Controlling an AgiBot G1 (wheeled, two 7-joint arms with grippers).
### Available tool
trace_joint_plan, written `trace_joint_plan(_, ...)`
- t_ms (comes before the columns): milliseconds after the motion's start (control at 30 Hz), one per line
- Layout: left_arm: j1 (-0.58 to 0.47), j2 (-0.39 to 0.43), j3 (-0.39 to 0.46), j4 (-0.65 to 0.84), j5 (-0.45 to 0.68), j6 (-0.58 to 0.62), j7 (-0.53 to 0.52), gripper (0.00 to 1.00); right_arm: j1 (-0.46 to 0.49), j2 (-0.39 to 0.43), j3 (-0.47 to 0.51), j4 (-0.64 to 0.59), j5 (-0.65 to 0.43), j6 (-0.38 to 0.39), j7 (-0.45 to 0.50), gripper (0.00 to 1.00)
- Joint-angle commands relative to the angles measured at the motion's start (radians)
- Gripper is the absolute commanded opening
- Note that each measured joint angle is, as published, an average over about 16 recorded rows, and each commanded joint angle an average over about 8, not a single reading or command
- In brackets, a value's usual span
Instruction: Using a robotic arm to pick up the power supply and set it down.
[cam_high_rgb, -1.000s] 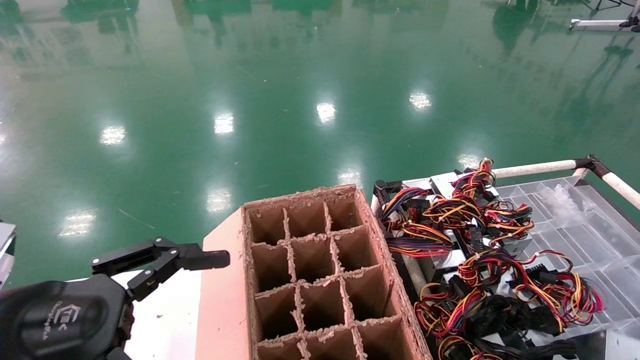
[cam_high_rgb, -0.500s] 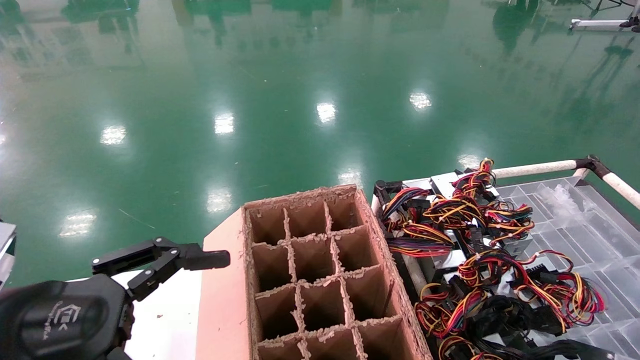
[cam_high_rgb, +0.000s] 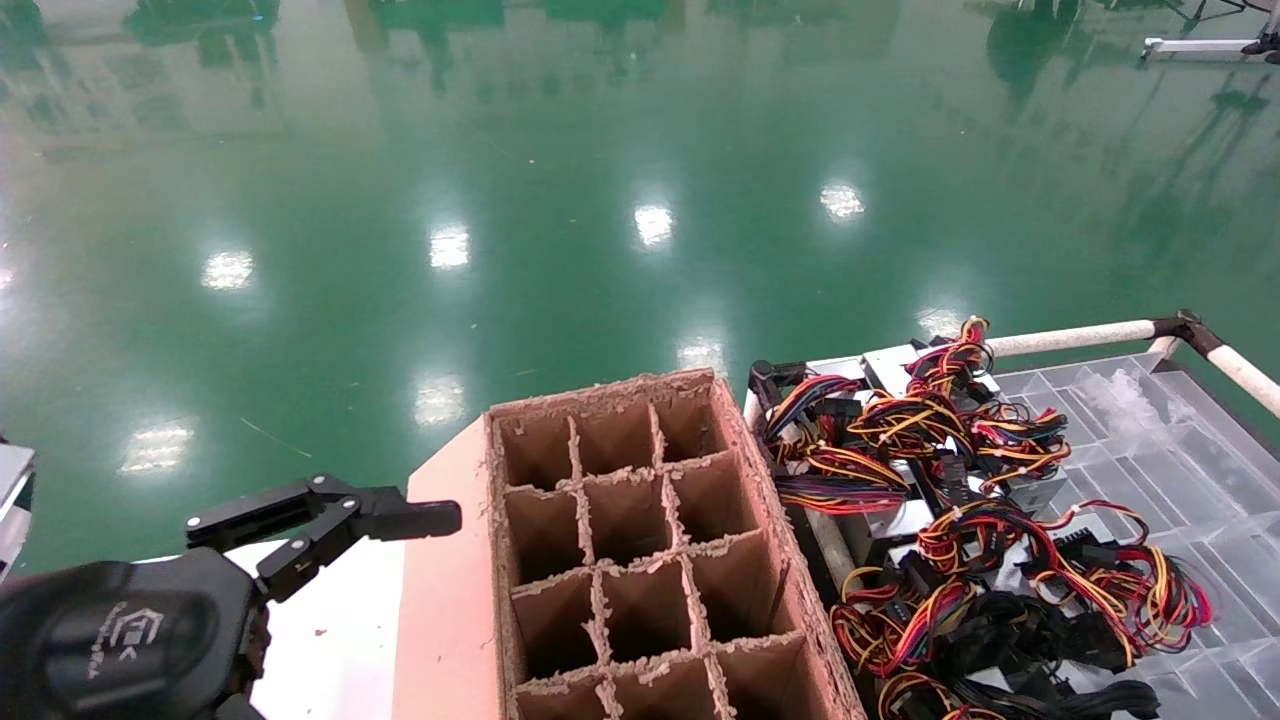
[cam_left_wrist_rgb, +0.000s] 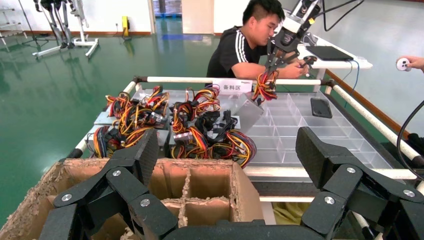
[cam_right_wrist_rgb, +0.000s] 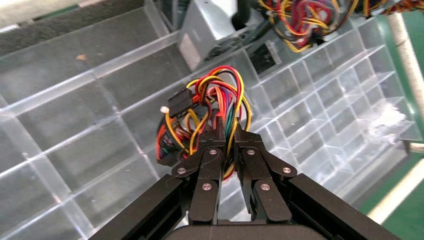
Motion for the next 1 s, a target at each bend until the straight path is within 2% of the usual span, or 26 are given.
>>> trace_joint_plan(33, 0.000, 0.000, 0.000, 0.000, 0.000, 0.000, 0.000, 1.00, 0.000, -0.002, 0.021, 0.003, -0.020, 0.004, -0.009, 0.00)
trace_joint_plan(133, 0.000, 0.000, 0.000, 0.000, 0.000, 0.000, 0.000, 1.00, 0.010, -0.030, 0.047, 0.010, -0.047, 0.005, 0.011, 0.00)
trace_joint_plan(167, 0.000, 0.000, 0.000, 0.000, 0.000, 0.000, 0.000, 1.00, 0.014, -0.041, 0.055, 0.011, -0.057, 0.006, 0.018, 0.05)
trace_joint_plan(200, 0.000, 0.000, 0.000, 0.000, 0.000, 0.000, 0.000, 1.00, 0.020, -0.052, 0.062, 0.013, -0.068, 0.007, 0.025, 0.14)
trace_joint_plan(400, 0.000, 0.000, 0.000, 0.000, 0.000, 0.000, 0.000, 1.00, 0.063, -0.113, 0.092, 0.011, -0.128, 0.016, 0.070, 0.89)
trace_joint_plan(433, 0.000, 0.000, 0.000, 0.000, 0.000, 0.000, 0.000, 1.00, 0.068, -0.121, 0.095, 0.009, -0.135, 0.016, 0.075, 0.97)
trace_joint_plan(467, 0.000, 0.000, 0.000, 0.000, 0.000, 0.000, 0.000, 1.00, 0.072, -0.127, 0.097, 0.007, -0.140, 0.016, 0.079, 1.00)
trace_joint_plan(867, 0.000, 0.000, 0.000, 0.000, 0.000, 0.000, 0.000, 1.00, 0.072, -0.126, 0.097, 0.007, -0.138, 0.014, 0.079, 1.00)
trace_joint_plan(1000, 0.000, 0.000, 0.000, 0.000, 0.000, 0.000, 0.000, 1.00, 0.071, -0.129, 0.096, 0.005, -0.107, 0.000, 0.096, 1.00)
